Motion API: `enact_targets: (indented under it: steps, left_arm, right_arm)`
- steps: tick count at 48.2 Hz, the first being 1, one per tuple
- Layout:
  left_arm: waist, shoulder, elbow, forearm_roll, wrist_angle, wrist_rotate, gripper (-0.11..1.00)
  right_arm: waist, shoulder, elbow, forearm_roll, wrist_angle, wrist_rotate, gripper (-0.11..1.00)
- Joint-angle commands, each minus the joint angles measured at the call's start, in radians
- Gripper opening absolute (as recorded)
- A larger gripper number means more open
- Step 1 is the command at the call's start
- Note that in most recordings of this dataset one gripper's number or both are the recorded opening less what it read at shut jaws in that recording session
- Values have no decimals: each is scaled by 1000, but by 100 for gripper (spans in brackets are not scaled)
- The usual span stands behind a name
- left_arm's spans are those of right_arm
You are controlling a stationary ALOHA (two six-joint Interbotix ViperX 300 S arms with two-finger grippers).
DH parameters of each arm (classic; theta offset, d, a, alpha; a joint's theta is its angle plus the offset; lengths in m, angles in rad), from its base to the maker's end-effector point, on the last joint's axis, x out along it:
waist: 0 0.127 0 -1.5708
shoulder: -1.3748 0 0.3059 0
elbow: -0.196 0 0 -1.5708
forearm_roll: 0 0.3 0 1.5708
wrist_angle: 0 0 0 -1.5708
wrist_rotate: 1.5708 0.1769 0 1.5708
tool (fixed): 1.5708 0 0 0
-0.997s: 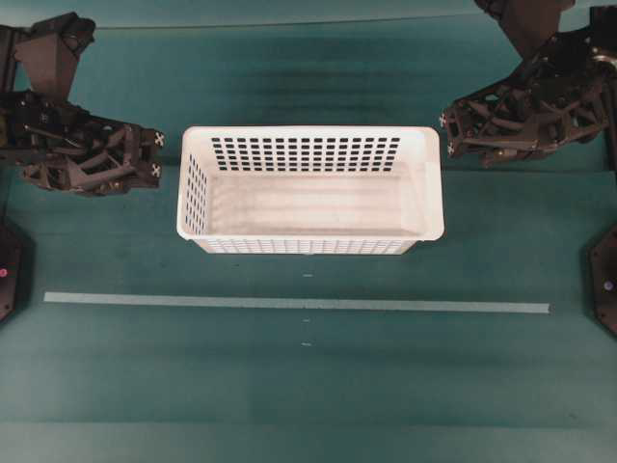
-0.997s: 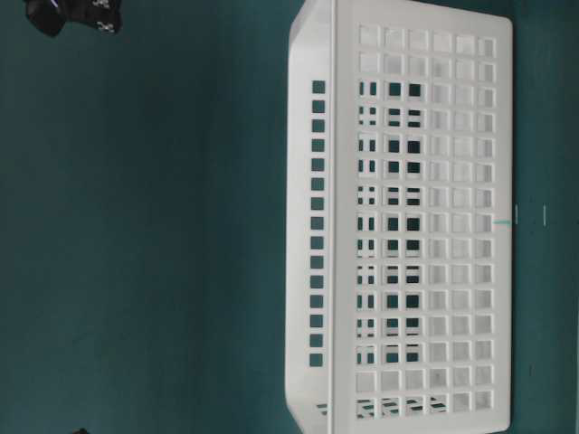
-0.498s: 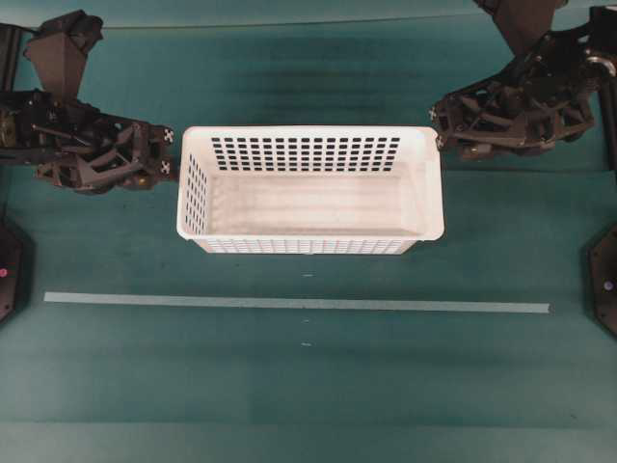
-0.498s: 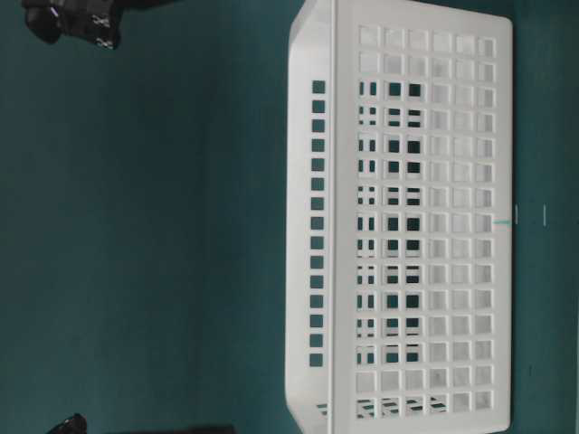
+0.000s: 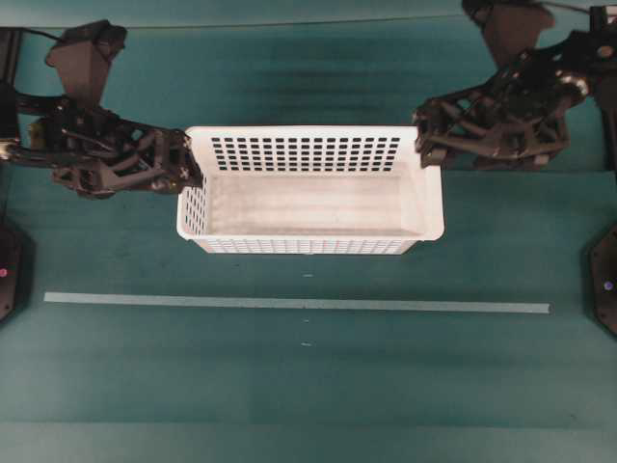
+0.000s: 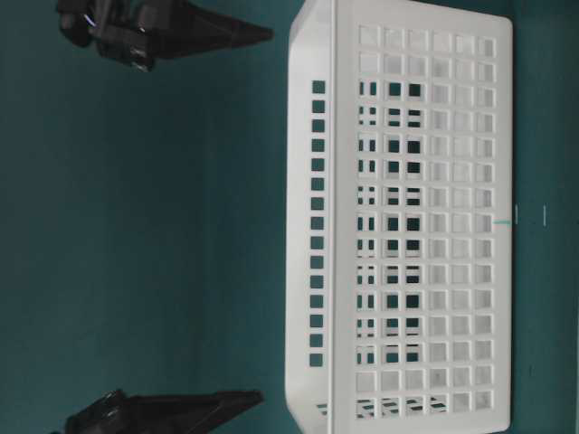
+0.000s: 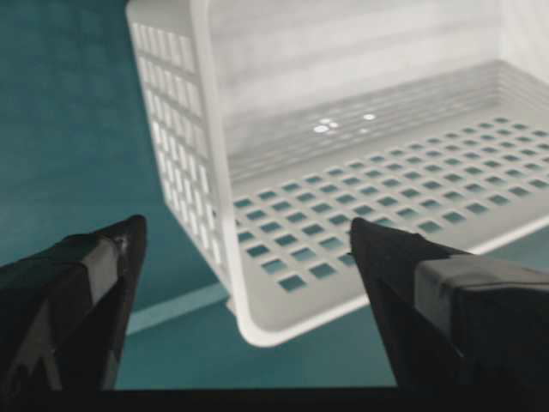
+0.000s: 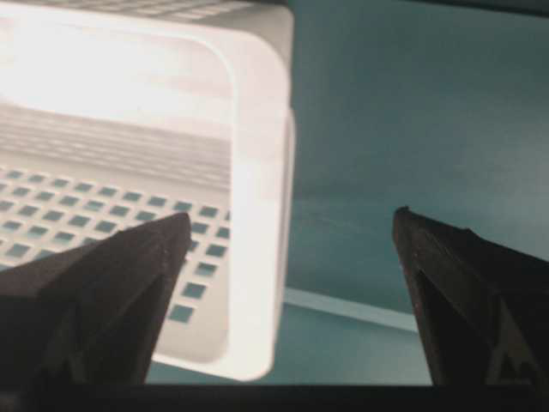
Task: Lift the white basket with both hands.
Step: 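Move left and right grippers over the basket's left and right rims, then lower both open grippers onto the rims and close on them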
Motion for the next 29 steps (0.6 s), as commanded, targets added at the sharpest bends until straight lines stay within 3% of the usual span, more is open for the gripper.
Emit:
enact_targets:
  steps: [1,29]
  left_arm:
    - [5,21,-21,3,-20,2,95]
    - [5,224,-14,3,-133,2,95]
  right_arm:
    - [18,29,-6,3,-26,11,96]
    - [66,164,71,-3,-219,97,96]
